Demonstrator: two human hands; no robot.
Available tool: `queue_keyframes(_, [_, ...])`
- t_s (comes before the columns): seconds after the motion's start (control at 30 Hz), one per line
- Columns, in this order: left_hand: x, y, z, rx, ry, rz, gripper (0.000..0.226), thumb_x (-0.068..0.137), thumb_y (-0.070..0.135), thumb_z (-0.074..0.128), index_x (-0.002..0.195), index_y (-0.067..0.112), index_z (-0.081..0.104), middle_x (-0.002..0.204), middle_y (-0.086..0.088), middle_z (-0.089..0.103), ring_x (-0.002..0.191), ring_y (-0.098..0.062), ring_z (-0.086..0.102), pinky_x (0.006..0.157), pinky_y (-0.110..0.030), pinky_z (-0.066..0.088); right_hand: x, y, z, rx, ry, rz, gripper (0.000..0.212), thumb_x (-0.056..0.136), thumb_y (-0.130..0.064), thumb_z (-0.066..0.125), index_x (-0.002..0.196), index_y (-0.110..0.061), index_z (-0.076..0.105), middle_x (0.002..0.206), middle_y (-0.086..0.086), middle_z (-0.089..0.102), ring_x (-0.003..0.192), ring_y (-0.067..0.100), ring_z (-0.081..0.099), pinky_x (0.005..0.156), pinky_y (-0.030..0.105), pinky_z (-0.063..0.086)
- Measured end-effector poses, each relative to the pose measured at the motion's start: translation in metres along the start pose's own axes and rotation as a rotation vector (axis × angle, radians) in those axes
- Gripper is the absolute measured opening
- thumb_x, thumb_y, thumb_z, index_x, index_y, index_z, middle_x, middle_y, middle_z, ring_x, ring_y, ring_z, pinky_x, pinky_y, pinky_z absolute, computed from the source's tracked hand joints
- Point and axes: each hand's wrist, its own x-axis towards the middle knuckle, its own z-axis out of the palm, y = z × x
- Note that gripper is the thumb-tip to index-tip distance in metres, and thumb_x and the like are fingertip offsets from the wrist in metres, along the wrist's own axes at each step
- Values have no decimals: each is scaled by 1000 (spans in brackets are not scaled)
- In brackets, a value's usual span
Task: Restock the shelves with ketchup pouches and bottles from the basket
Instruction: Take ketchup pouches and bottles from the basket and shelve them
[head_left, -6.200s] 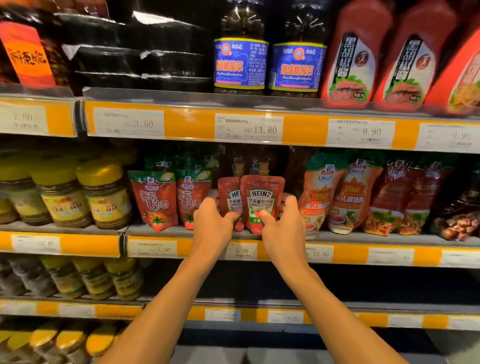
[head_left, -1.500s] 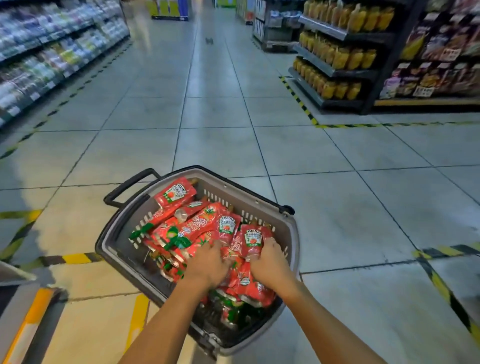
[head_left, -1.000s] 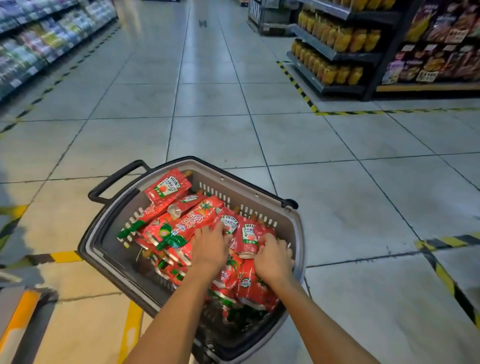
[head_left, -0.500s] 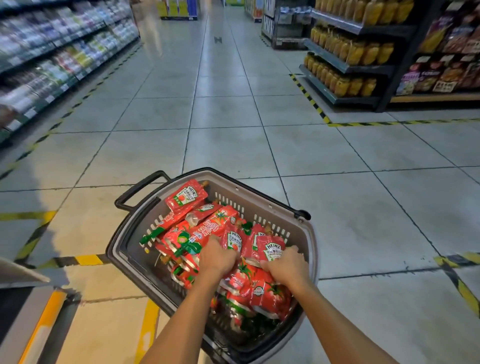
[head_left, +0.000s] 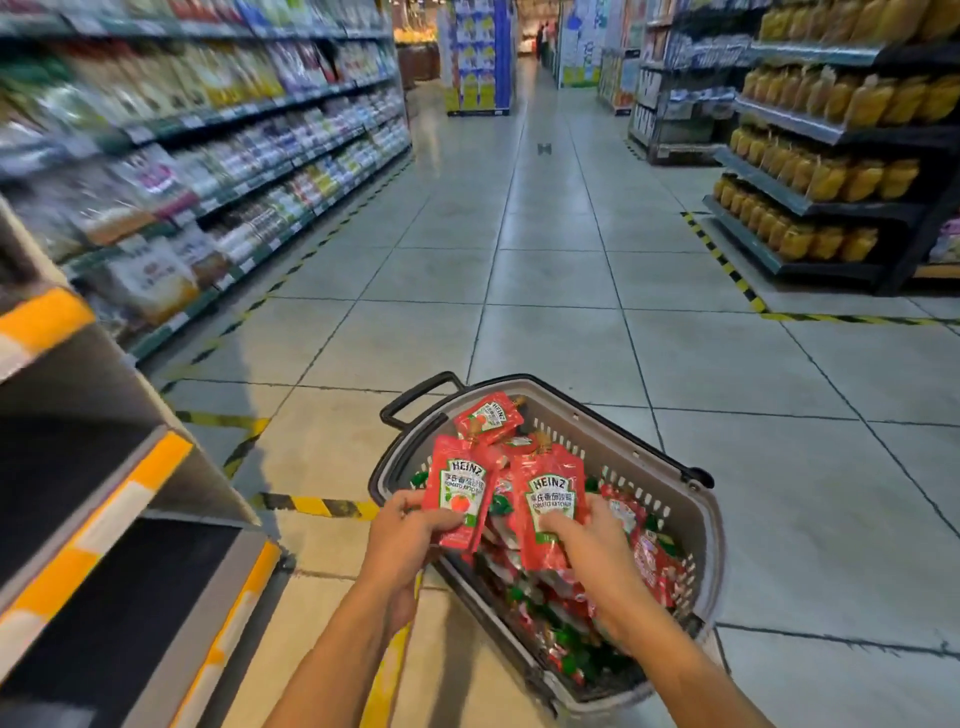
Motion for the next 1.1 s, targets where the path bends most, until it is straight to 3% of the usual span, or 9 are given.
queue_keyframes(0.1, [-41, 28, -55, -121, 62, 84, 32, 76, -7, 74, 105, 3, 62, 90, -11, 77, 65, -12, 71, 54, -20, 53, -28, -35, 51, 97, -198, -92, 29, 91, -13, 73, 116, -21, 64, 105, -2, 77, 97, 18, 75, 84, 39, 61])
queue_keyframes(0.23, [-105, 61, -134, -242, 153, 210, 37, 80, -9, 71, 113, 7, 65, 103, -11, 77, 90, -24, 74, 74, -32, 58, -75, -79, 124, 156, -429, -169, 30, 87, -8, 75, 115, -15, 68, 104, 3, 78, 96, 20, 75, 74, 28, 61])
queue_keyframes(0.3, [-141, 74, -172, -248, 223, 283, 35, 83, -10, 68, 112, 8, 69, 103, -10, 77, 88, -21, 74, 68, -26, 57, -99, -97, 160, 161, -553, -204, 28, 87, -5, 74, 112, -15, 69, 101, 4, 78, 93, 21, 76, 70, 25, 60])
queue_keyframes(0.37, [-180, 83, -210, -253, 340, 341, 32, 83, -12, 66, 109, 7, 71, 100, -9, 77, 86, -18, 74, 66, -23, 57, -127, -112, 197, 175, -678, -219, 29, 85, -4, 75, 112, -13, 70, 100, 7, 78, 91, 23, 76, 68, 25, 59])
queue_keyframes(0.53, [-286, 85, -299, -236, 662, 452, 35, 80, -9, 70, 111, 7, 69, 102, -10, 77, 99, -33, 72, 78, -38, 58, -215, -139, 287, 170, -941, -295, 44, 61, -23, 84, 104, -17, 73, 98, 7, 79, 90, 21, 76, 69, 28, 61])
queue_keyframes(0.73, [-407, 56, -381, -278, 979, 572, 34, 84, -6, 70, 113, 10, 66, 103, -5, 77, 93, -16, 74, 70, -23, 57, -331, -146, 375, 86, -1283, -459, 33, 66, -28, 85, 98, -33, 77, 95, 0, 79, 87, 12, 75, 70, 19, 57])
queue_keyframes(0.87, [-460, 31, -423, -238, 1195, 593, 33, 84, -2, 73, 112, 14, 66, 101, 1, 77, 95, -13, 73, 73, -23, 58, -392, -133, 422, 33, -1401, -537, 21, 75, -18, 86, 93, -24, 77, 92, -5, 79, 85, 8, 75, 69, 16, 56])
queue_keyframes(0.97, [-481, 19, -453, -189, 1361, 593, 32, 83, -3, 74, 107, 16, 67, 96, 6, 77, 89, -7, 72, 67, -16, 54, -429, -124, 450, -3, -1446, -607, 25, 79, -12, 85, 99, -21, 73, 92, -9, 78, 84, 4, 73, 69, 15, 55])
queue_keyframes(1.1, [-489, 14, -489, -147, 1482, 588, 30, 84, 2, 76, 104, 22, 66, 92, 17, 75, 84, 4, 70, 60, -8, 51, -463, -119, 483, -61, -1452, -676, 33, 80, -16, 85, 106, -28, 68, 97, -14, 76, 91, 2, 72, 75, 23, 60])
